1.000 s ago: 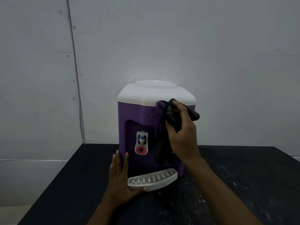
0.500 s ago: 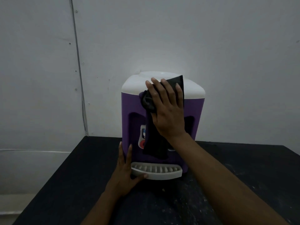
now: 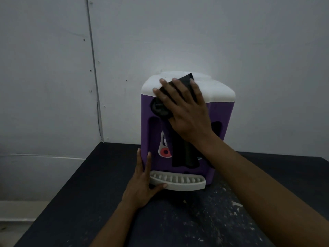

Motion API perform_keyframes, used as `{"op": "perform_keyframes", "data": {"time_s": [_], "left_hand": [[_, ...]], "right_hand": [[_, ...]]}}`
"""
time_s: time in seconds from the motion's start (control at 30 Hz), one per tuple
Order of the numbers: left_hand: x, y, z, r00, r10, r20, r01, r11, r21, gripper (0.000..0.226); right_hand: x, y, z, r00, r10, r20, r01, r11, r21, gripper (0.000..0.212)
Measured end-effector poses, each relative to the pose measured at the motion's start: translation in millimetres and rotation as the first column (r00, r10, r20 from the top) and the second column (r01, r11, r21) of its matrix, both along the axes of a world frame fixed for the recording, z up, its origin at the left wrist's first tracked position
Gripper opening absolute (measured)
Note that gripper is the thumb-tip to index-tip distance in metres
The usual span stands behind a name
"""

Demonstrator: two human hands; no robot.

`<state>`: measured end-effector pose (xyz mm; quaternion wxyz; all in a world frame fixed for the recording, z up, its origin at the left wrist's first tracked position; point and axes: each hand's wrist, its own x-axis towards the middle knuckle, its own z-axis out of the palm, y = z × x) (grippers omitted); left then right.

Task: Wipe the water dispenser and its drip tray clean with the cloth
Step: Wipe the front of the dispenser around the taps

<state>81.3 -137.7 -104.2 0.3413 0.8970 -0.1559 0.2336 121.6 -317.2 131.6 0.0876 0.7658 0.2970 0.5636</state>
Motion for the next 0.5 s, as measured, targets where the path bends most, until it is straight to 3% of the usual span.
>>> {"op": "perform_keyframes", "data": {"time_s": [0.23,0.37,0.5], "left_hand": [[-0.7,-1.1,1.5,0.996,0.002,0.092,-0.002,1.0,-0.002,0.131],[3.7,2.2,8.6,0.984,0.001,0.177,0.015,0.996,-0.085,0.12],[20.3,8.2,35.4,0.991,0.008,0.134,0.028,0.963,-0.268,0.103]], "right_hand": [[0.7,-23.7,0.3,0.995,0.099,-0.016,-0.092,0.963,0.255,0.06],[0.3,-15.0,-2.1,0.995,0.1,-0.027,-0.088,0.954,0.288,0.061],[-1.6,-15.6,-2.9,0.992,0.098,-0.075,-0.075,0.963,0.259,0.078]]}}
